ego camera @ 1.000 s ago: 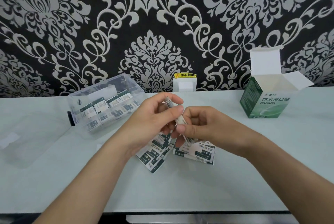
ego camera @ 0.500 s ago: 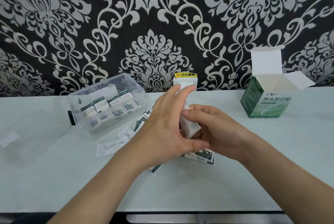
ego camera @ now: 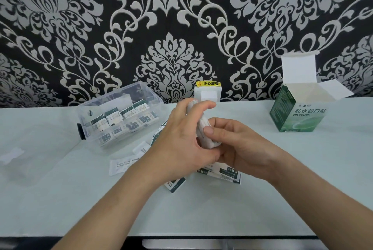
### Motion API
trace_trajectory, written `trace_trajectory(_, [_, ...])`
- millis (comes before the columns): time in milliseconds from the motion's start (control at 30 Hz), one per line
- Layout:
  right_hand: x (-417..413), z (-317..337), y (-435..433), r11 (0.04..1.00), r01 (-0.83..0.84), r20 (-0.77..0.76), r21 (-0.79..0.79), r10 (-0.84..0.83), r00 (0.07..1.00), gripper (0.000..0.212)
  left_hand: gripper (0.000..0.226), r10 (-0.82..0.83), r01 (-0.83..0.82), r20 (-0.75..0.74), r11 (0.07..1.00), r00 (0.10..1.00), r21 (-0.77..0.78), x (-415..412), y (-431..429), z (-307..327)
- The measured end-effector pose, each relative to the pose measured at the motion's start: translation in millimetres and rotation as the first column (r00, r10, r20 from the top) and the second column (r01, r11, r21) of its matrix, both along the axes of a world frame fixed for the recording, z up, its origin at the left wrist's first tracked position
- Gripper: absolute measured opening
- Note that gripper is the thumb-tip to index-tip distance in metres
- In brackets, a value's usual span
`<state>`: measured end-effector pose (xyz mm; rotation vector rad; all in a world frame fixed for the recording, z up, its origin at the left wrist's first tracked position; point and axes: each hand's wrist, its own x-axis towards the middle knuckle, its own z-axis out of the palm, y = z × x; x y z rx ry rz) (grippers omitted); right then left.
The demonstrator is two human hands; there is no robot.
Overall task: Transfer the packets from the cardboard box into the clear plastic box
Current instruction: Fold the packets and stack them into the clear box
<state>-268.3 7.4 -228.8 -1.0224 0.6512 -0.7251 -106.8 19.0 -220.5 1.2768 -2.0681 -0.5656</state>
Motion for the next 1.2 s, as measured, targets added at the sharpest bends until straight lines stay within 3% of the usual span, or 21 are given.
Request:
trace_trajectory(100, [0.9, -0.1, -0.8, 1.000, -0.002, 0.000, 0.005, 0.002, 1.000, 0.022, 0.069, 0.026, -0.027, 0.013, 1.000, 1.000, 0.016, 0.8, 0.3, 2.0])
trace_trajectory(267, [7.1, 8.5, -4.0, 0.998, -0.020, -0.072, -0.060, 0.016, 0.997, 0.045, 0.057, 0.018, -0.014, 0.071, 0.998, 0.997, -0.061, 4.8, 2.9, 10.4])
trace_trajectory(367, [19.4, 18.8, -11.6, 0.996, -0.054, -0.037, -0.078, 0.051, 0.998, 0.017, 0.052, 0.051, -0.048, 0.052, 0.996, 0.997, -0.070, 17.1, 2.3, 18.2])
trace_trajectory(667, [83.2, 51.6, -43.8, 0.984, -0.125, -0.058, -0.129, 0.118, 0.991, 0.032, 0.055, 0.192, -0.192, -0.013, 0.971, 0.981, -0.140, 74.9, -11.2, 47.3])
trace_trajectory(800, [110.9, 74.3, -63.5, 0.973, -0.073, -0.239, -0.219, 0.019, 0.971, 0.007, 0.070, 0.168, -0.168, -0.010, 0.986, 0.986, 0.003, 107.1, -25.5, 64.6])
trace_trajectory(867, [123.4, 80.8, -77.6, 0.925, -0.099, -0.481, -0.368, -0.098, 0.871, 0.014, 0.073, 0.219, -0.219, -0.037, 0.976, 0.975, 0.013, 131.6, -31.6, 68.2])
trace_trajectory(900, [129.0, 82.4, -83.4, 0.890, -0.159, -0.592, -0.427, -0.143, 0.793, 0.016, 0.063, 0.274, -0.275, -0.014, 0.961, 0.962, -0.039, 143.8, -34.1, 67.1])
trace_trajectory(1000, [149.8, 82.6, -96.9, 0.797, -0.391, -0.820, -0.461, -0.214, 0.531, 0.025, 0.032, 0.412, -0.392, 0.221, 0.911, 0.884, -0.131, 174.3, -43.1, 56.2])
trace_trajectory(1100, [170.5, 73.5, -104.1, 0.723, -0.555, -0.910, -0.412, -0.298, 0.288, 0.024, 0.033, 0.322, -0.349, 0.399, 0.937, 0.859, -0.003, 177.6, -48.7, 38.5])
trace_trajectory(1200, [188.7, 62.7, -110.7, 0.704, -0.612, -0.928, -0.360, -0.338, 0.157, 0.023, 0.034, 0.229, -0.300, 0.458, 0.950, 0.859, 0.086, 178.8, -56.3, 25.4])
